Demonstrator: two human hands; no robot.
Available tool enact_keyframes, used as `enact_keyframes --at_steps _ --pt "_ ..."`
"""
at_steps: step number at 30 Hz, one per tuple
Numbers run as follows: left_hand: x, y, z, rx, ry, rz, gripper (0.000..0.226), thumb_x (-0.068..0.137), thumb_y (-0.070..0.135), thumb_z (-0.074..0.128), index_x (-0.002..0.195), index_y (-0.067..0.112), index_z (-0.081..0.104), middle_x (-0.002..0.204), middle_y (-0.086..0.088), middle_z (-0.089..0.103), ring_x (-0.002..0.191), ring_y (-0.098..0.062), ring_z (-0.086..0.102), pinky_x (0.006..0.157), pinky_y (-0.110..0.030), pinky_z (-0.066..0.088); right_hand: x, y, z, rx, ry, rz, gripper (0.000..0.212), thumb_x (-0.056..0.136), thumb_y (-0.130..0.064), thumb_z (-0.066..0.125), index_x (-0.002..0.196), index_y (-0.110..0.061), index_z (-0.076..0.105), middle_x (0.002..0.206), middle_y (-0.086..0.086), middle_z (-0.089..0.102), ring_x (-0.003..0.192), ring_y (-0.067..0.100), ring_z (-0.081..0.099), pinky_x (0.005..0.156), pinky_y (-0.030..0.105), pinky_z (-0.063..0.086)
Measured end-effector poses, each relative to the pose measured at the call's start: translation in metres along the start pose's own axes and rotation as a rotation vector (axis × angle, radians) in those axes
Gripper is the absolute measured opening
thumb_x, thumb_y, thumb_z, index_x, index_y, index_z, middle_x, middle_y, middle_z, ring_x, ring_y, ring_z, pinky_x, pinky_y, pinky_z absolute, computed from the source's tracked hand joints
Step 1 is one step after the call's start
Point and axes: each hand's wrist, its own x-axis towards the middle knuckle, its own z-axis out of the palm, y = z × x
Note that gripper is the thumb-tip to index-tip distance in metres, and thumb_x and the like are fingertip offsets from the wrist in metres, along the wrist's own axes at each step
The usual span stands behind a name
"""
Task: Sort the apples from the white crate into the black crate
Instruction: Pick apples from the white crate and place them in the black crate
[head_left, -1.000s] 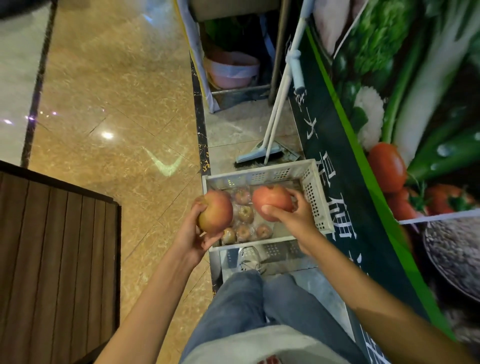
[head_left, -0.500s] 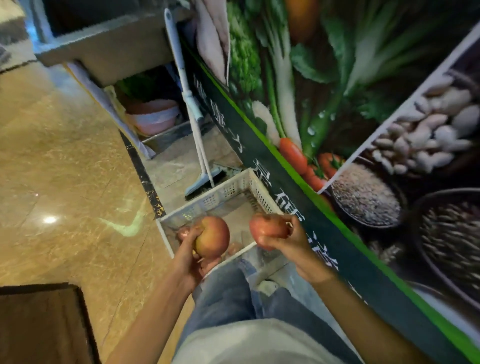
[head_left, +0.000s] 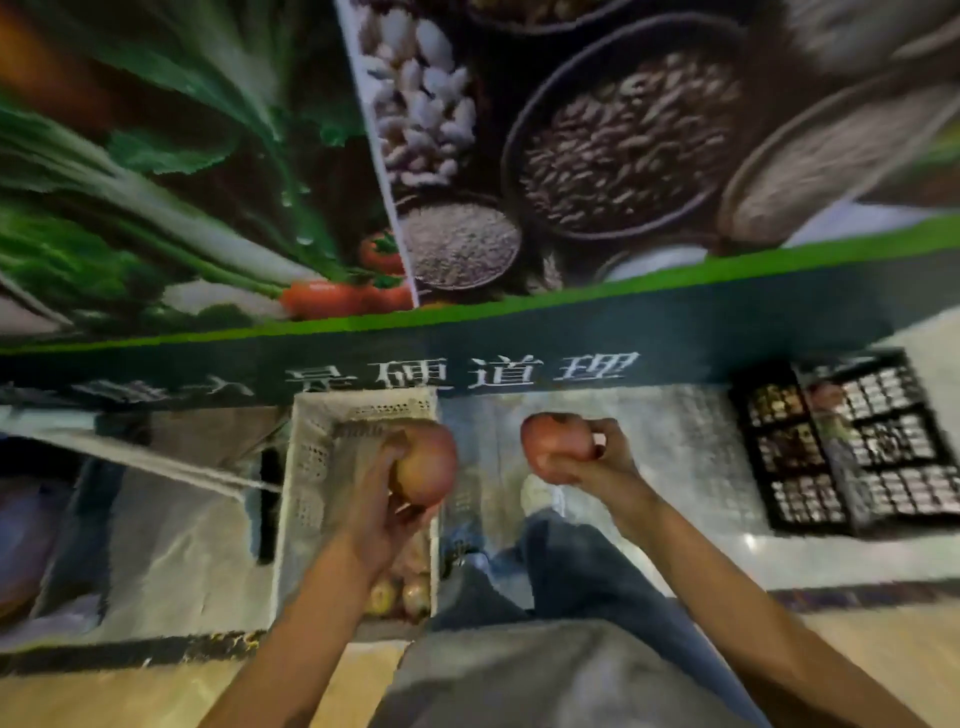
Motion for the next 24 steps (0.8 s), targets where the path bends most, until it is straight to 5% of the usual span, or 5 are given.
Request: enact_keyframes --at_steps 4,10,14,16,24 --pt "0.003 -0.017 0.051 0.169 -0.096 -0.120 0.026 0.087 0.032 0.060 0.108 0.018 0.052 0.105 -0.012 0.052 0.083 -0.023 0.054 0.068 -0.033 0.045 -0.031 0.035 -0.054 0.192 0.284 0.032 0.049 0.077 0.016 0.064 0.107 -0.009 0.035 0.095 0.009 0.046 0.070 0.011 0.047 0.043 0.012 0.045" --pt "-0.008 -0.061 0.150 0.474 -0.305 -0.242 0.021 0.085 0.037 0.060 0.089 0.016 0.054 0.097 -0.013 0.054 0.084 -0.024 0.055 0.064 -0.034 0.051 -0.082 0.093 -0.122 0.378 0.600 0.057 0.045 0.076 0.012 0.068 0.105 -0.004 0.038 0.095 0.013 0.049 0.068 0.018 0.051 0.040 0.014 0.046" --pt "-0.022 -0.098 0.205 0.644 -0.365 -0.258 0.021 0.087 0.035 0.058 0.089 0.015 0.054 0.096 -0.013 0.055 0.083 -0.025 0.056 0.070 -0.036 0.048 -0.104 0.119 -0.157 0.514 0.698 0.121 0.069 0.049 -0.016 0.089 0.106 -0.013 0.050 0.097 0.010 0.059 0.083 0.030 0.065 0.066 0.042 0.059" --pt "-0.026 -0.116 0.227 0.703 -0.408 -0.263 0.018 0.088 0.035 0.057 0.088 0.017 0.055 0.094 -0.013 0.056 0.082 -0.024 0.056 0.069 -0.034 0.048 -0.109 0.128 -0.177 0.578 0.760 0.110 0.060 0.053 -0.008 0.089 0.095 -0.020 0.048 0.101 0.009 0.057 0.096 0.034 0.062 0.078 0.052 0.056" --pt "-0.025 -0.144 0.284 0.804 -0.318 -0.281 0.022 0.086 0.032 0.059 0.102 0.016 0.057 0.095 -0.013 0.053 0.083 -0.027 0.055 0.058 -0.036 0.056 -0.101 0.120 -0.249 0.731 0.820 0.077 0.060 0.069 -0.010 0.080 0.116 -0.011 0.042 0.117 0.016 0.050 0.105 0.036 0.059 0.082 0.044 0.054"
